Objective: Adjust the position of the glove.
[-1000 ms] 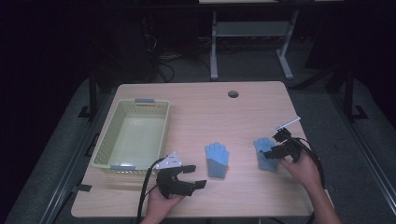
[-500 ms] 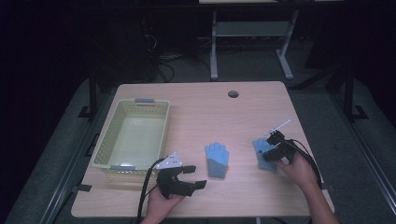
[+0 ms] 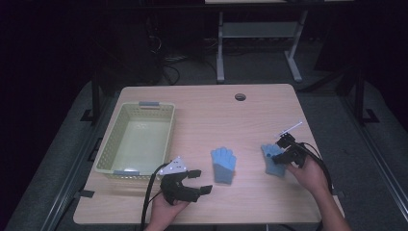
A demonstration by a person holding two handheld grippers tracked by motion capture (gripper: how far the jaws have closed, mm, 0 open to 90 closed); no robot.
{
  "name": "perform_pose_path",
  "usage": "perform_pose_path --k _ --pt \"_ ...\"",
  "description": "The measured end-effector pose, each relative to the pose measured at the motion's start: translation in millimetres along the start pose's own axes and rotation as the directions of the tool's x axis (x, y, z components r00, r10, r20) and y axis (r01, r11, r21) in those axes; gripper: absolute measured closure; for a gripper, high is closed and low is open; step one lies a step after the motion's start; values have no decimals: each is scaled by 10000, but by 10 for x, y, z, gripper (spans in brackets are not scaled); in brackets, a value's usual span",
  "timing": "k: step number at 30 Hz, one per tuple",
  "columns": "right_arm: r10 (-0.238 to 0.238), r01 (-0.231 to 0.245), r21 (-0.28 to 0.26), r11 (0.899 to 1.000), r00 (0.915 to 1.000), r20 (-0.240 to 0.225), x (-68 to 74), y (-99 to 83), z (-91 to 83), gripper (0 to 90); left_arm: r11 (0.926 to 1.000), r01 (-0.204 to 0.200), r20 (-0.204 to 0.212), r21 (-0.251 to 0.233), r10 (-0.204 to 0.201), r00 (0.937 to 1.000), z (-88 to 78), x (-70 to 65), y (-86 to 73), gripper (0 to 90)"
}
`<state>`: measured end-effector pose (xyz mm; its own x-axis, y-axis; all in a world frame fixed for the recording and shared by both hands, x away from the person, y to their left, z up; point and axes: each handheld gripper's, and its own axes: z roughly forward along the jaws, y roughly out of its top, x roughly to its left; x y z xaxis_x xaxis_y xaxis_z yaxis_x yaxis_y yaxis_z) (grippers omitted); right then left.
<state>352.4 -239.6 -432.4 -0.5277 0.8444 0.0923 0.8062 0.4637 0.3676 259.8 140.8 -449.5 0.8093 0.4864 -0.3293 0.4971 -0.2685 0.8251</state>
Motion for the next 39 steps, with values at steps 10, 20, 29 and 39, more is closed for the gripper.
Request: perform_pose_path --k 10,20,29,39 --pt "-314 302 -915 9953 9994 -123 177 79 -243 825 9999 69 -102 -116 -70 9999 -17 1 3 241" --pt "-998 913 -1298 9873 9932 -601 553 319 -326 825 10000 -4 -98 -48 3 10000 -4 -3 -4 241" --pt "-1379 1235 -1335 9833 9850 -1042 827 478 -263 821 9998 -117 -365 -187 110 9993 -34 -12 6 242" --pt "-1803 1654 -1163 9794 9746 -1327 1076 621 -117 819 9994 10 -637 -356 -33 9980 -84 20 15 243"
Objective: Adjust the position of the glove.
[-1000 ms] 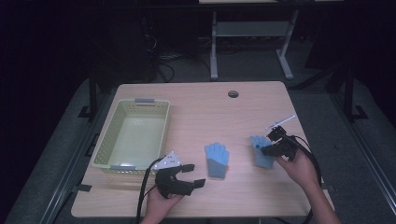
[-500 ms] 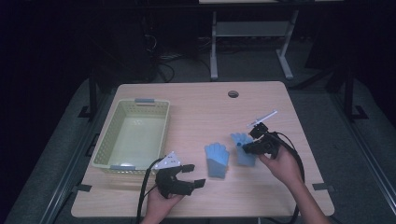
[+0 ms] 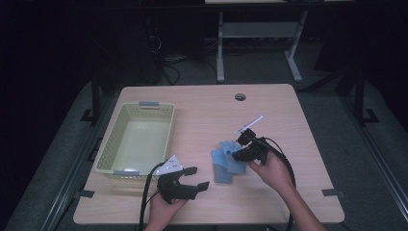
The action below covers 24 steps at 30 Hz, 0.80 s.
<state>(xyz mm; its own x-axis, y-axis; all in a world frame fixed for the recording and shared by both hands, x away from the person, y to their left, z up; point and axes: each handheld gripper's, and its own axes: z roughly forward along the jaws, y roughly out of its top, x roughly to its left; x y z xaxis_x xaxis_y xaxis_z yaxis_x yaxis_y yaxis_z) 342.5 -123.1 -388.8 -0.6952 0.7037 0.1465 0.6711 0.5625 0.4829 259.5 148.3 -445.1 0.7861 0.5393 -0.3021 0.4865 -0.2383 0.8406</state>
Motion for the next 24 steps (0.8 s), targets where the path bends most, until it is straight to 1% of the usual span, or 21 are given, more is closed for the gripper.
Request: perform_pose_path --k 3,5,8,9,12,13,17,18,19,21,22,23,24 --pt "35 -35 0 10000 9999 -130 39 45 41 820 10000 65 -48 1 -65 10000 -6 12 0 243" --pt "80 -78 69 9999 9997 -240 71 64 78 819 9999 51 -91 -148 -52 9999 -16 11 6 243" --pt "42 -39 106 9999 9995 -301 100 75 114 818 9999 66 -93 -141 -67 9999 -21 10 7 243" --pt "72 -67 162 9998 9995 -324 126 89 151 817 9999 105 -98 -129 -106 9999 -18 16 2 243" --pt "134 -126 231 9997 9993 -357 143 103 200 816 9998 136 -98 -147 -138 9999 -22 25 2 243" --pt "85 -78 236 9997 9995 -305 151 107 219 816 9997 137 -102 -182 -139 9999 -27 21 5 243" --pt "117 -104 313 9995 9990 -422 179 107 263 815 9997 67 -115 -220 -69 9999 -34 20 11 243" --pt "168 -151 392 9991 9989 -439 190 105 284 813 9997 99 -112 -228 -101 9999 -34 23 9 243" --pt "223 -206 402 9990 9989 -416 190 103 294 813 9998 115 -111 -152 -117 9999 -33 34 7 244" --pt "239 -221 410 9989 9987 -454 186 100 303 812 9998 153 -111 -162 -154 9998 -29 36 5 243" --pt "270 -252 419 9988 9987 -430 182 94 319 811 9997 135 -119 -184 -137 9998 -31 36 7 243" --pt "369 -349 458 9983 9984 -428 179 77 360 805 9999 27 -112 -119 -28 9999 -40 36 10 243" --pt "382 -361 498 9981 9984 -412 183 72 376 803 9999 27 -112 -119 -28 9999 -40 36 10 244"
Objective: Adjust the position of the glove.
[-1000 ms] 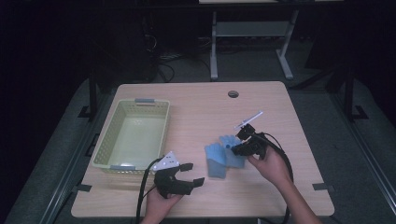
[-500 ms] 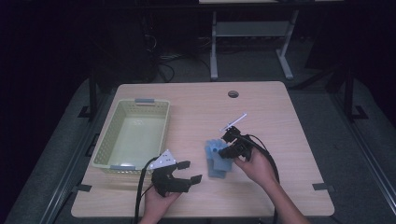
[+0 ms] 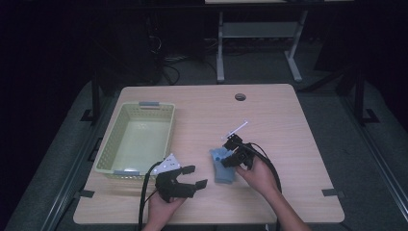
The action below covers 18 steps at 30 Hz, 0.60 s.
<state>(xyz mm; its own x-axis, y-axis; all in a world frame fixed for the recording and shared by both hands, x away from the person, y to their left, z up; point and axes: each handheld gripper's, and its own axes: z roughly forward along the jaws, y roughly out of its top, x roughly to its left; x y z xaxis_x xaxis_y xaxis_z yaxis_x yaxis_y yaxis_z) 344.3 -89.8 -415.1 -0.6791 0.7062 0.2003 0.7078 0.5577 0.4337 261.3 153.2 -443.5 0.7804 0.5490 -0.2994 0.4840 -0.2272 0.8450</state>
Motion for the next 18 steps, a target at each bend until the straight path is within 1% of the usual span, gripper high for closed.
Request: perform_pose_path --k 4,5,7,8,10,11,14,15,17,18 --pt "-78 77 128 9999 9999 113 22 -12 51 790 10000 -57 23 -18 57 10000 5 -8 -3 244" --pt "-57 55 131 9999 9999 153 30 -15 74 778 10000 26 37 -12 -26 10000 9 -9 -7 244" --pt "-108 105 187 9998 9997 209 33 -12 90 758 10000 23 39 11 -23 10000 13 -3 -8 244" --pt "-108 105 187 9998 9997 209 33 -12 90 758 10000 85 27 -1 -85 10000 10 -7 -8 244" --pt "-22 19 125 9999 9997 239 36 -9 89 702 10000 94 20 -24 -94 10000 2 -14 -4 244" --pt "-16 21 -150 9999 9994 335 31 -10 58 684 9999 103 10 -35 -103 9999 1 -16 -4 244" --pt "148 -129 -476 9988 9992 382 30 -6 2 712 9999 136 11 27 -136 9999 9 -1 -9 244" --pt "148 -129 -476 9988 9992 382 30 -6 2 712 9999 136 11 27 -136 9999 9 -1 -9 244" --pt "130 -110 -637 9979 9994 319 34 5 -13 752 9998 210 16 56 -210 9998 21 7 -15 245" --pt "80 -57 -693 9976 9994 327 53 16 20 783 9997 250 10 62 -250 9997 20 4 -16 248"
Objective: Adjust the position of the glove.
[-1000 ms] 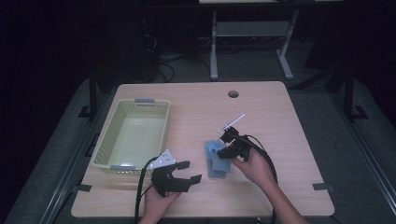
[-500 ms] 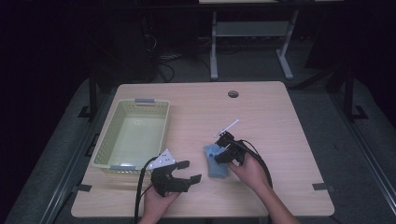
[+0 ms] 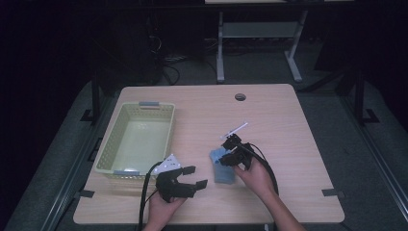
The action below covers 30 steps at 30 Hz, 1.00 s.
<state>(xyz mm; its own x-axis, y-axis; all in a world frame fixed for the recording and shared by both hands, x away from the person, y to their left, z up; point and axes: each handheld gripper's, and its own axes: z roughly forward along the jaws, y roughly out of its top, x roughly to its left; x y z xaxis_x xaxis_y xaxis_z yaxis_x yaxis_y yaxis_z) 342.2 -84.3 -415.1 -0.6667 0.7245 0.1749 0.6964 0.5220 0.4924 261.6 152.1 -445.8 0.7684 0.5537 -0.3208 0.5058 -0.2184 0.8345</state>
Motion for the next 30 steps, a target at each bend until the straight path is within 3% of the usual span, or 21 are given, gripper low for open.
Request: perform_pose_path --k 5,6,9,14,15,20,21,23,24,27,28,30 --pt "-206 205 304 9993 9998 32 24 0 140 809 10000 0 56 -14 0 10000 -9 -9 0 283" --pt "-230 224 550 9982 9997 109 15 -14 232 819 10000 24 109 -1 -24 9999 -5 -5 -3 290" --pt "-77 78 367 9993 10000 -51 -15 -31 252 817 10000 35 111 69 -36 9999 2 2 -4 294" --pt "230 -233 -131 9996 9995 -200 -46 -70 137 748 9998 125 255 132 -128 9996 21 -9 -5 302" --pt "542 -562 -438 9975 9975 -460 -82 -107 64 707 9997 165 264 160 -169 9995 28 -13 -3 307" --pt "948 -997 -658 9928 9927 -747 -146 -179 -32 615 9978 639 328 189 -645 9974 78 -9 16 315" --pt "1191 -1278 -905 9877 9882 -965 -174 -234 -94 555 9969 752 371 236 -760 9964 82 -6 29 317" --pt "1187 -1284 -980 9869 9880 -987 -188 -254 -109 537 9950 957 393 299 -968 9945 97 2 49 318" --pt "1387 -1521 -1146 9817 9834 -1172 -214 -315 -149 488 9906 1315 440 368 -1331 9901 122 12 69 319" --pt "1679 -1823 -1214 9757 9785 -1200 -237 -366 -182 448 9870 1545 411 448 -1564 9868 153 35 85 330" --pt "2038 -2227 -1347 9655 9688 -1411 -264 -418 -205 428 9795 1919 427 613 -1947 9799 203 64 103 323" --pt "2309 -2529 -1425 9569 9606 -1544 -281 -472 -212 425 9708 2279 402 747 -2313 9720 261 83 118 315"
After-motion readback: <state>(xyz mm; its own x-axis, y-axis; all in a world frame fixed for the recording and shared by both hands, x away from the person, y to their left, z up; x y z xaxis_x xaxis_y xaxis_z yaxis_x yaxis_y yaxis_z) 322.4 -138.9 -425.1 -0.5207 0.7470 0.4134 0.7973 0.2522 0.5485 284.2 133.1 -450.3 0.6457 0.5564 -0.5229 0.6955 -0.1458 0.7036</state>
